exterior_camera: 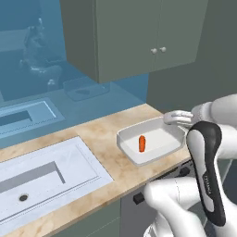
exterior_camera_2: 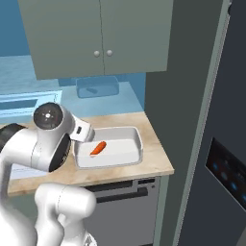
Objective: Take the carrot and lime out of the freezer and place them in the tupperware container on the counter. Then put the tupperware containing the vegetables back in the freezer.
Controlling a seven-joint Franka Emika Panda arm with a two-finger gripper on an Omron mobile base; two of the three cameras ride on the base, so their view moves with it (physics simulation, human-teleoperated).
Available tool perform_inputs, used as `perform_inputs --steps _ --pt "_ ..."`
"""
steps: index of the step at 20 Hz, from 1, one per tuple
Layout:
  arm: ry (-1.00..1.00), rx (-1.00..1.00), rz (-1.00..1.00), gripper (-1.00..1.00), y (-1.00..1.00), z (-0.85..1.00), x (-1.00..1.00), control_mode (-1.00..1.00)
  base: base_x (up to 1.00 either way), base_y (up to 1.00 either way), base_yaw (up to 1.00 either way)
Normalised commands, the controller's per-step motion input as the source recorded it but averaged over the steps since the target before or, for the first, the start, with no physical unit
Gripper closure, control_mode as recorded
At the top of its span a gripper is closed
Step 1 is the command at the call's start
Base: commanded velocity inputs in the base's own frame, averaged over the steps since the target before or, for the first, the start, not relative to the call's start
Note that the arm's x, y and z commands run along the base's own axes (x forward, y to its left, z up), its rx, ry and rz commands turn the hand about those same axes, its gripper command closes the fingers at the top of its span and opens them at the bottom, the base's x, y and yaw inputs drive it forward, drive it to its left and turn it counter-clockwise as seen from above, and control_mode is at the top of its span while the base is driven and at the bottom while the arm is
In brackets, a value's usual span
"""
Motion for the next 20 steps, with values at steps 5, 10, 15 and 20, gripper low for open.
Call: perform_inputs --steps 5,10,15,20 --pt "0.18 0.0 0.0 -1.0 -0.12 0.46 -0.96 -1.0 0.0 0.0 0.0" --pt "0.14 -0.08 -0.05 -1.0 0.06 -0.21 -0.26 -1.0 0.0 0.0 0.0" --pt "0.09 -0.08 -0.05 -1.0 0.05 -0.39 0.0 1.0 -0.1 0.0 -0.01" --pt "0.0 0.0 0.0 -1.0 0.0 0.0 0.0 1.0 -0.98 -0.03 -0.13"
